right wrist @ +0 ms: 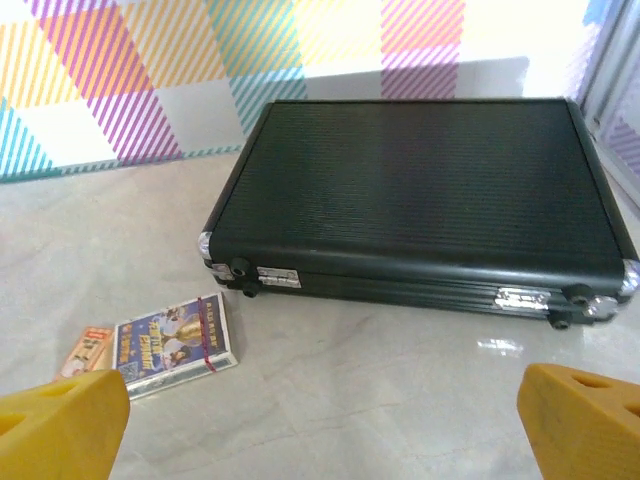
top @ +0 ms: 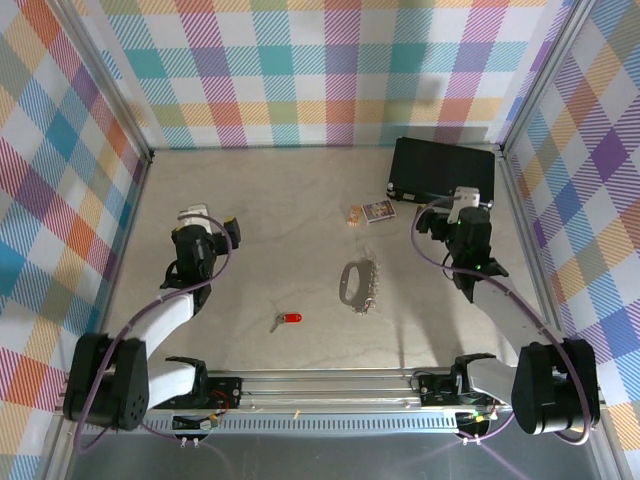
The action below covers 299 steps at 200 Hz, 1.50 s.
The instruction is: Put the keys on the keyring
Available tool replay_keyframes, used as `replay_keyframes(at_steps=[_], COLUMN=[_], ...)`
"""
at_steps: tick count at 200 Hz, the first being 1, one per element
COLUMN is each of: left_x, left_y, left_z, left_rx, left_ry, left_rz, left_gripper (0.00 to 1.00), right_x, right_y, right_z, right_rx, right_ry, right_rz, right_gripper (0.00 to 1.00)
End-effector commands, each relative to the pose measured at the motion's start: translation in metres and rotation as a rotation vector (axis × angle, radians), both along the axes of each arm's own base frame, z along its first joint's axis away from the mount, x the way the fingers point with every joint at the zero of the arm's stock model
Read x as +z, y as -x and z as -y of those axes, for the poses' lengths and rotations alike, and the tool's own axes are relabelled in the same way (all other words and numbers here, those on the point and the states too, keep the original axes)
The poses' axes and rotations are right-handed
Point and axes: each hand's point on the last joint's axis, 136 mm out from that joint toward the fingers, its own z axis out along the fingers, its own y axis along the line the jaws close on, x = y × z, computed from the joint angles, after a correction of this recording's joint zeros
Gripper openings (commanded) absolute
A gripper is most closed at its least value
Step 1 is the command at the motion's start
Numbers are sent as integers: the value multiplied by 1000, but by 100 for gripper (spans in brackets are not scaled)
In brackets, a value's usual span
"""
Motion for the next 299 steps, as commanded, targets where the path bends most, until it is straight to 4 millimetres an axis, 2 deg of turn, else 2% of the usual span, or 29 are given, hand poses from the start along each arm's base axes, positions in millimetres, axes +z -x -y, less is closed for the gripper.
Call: replay_keyframes(at_steps=[1,17,32,63,92,110,140,178,193,219,284,299], left_x=[3,7,8,15,29,29,21,-2,-14,-34,-78,-84], left_y=[18,30,38,52,64,71,92,134,150,165,179,179], left_z=[15,25,44,100,158,194,247,293,308,321,339,343], left_rx=[-34,-52,-131,-384,-601,-705,-871,-1044,-1085,-1092,-1087,-1081], left_ry=[167,274,343,439,419,399,390,347,314,211,74,62], left_rz=[-94,-157,-235,-326,-380,-424,-470,-590,-634,-702,-819,-834], left_gripper=[100,100,100,100,100,100,99,89,84,77,55,53], right_x=[-20,-20,-23,-35,-45,-52,-60,-64,-67,-70,-73,-74], right_y=[21,29,36,49,64,77,103,134,143,152,154,155], right_z=[-4,-20,-34,-59,-80,-91,-101,-106,-108,-108,-108,-109], right_rx=[-18,58,121,216,316,364,412,443,447,441,450,458], right_ry=[-89,-134,-176,-253,-326,-384,-456,-527,-555,-575,-563,-565], right_rz=[-199,-241,-284,-382,-457,-502,-546,-579,-587,-590,-601,-607], right_gripper=[99,99,99,99,99,99,99,99,99,99,99,99])
